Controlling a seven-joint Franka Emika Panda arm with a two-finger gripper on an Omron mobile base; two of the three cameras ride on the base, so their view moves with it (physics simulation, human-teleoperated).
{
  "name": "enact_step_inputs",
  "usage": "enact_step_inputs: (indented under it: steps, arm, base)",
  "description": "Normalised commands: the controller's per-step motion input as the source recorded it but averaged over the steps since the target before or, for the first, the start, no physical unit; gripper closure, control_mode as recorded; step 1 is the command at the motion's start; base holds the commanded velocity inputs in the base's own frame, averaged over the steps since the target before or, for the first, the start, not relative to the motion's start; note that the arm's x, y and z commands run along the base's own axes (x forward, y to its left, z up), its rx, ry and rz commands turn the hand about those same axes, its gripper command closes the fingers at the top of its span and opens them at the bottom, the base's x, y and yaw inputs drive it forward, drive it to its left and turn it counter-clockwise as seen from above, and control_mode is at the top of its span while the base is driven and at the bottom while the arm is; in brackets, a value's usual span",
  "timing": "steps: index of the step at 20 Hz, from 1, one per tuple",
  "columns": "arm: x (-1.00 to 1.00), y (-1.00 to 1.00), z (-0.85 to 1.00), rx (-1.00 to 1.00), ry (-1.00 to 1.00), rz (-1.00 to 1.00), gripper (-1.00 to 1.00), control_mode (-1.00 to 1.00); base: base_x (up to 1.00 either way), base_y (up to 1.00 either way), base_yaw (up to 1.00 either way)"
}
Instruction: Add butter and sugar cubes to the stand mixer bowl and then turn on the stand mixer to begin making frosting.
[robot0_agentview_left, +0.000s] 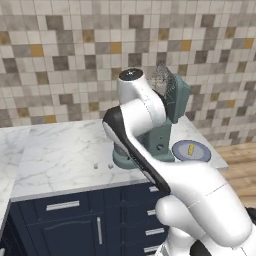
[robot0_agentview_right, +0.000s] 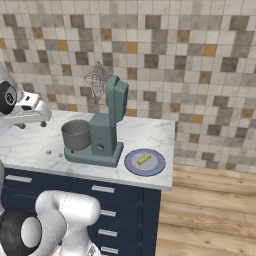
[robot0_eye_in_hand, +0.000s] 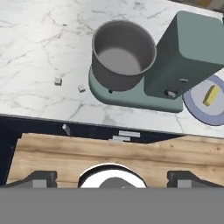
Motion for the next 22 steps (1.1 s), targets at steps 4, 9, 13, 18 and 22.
enact_step_inputs:
  steps: [4,9,13,18,22]
  arm:
    - [0.01,0.54,-0.27,0.00,0.02,-0.10,-1.00,-1.00]
    - [0.12,0.37,-0.34,0.00,0.00,-0.13,-1.00,-1.00]
    - [0.20,0.45,-0.38,0.00,0.00,-0.17,-1.00,-1.00]
    - [0.35,0.11,-0.42,0.01,0.00,-0.16,-1.00,-1.00]
    - [0.44,0.07,-0.44,0.02,0.00,-0.15,-1.00,-1.00]
  base:
    - [0.00,0.00,0.00]
    - [0.00,0.00,0.00]
    - [0.00,0.00,0.00]
    - [0.00,0.00,0.00]
    - [0.00,0.00,0.00]
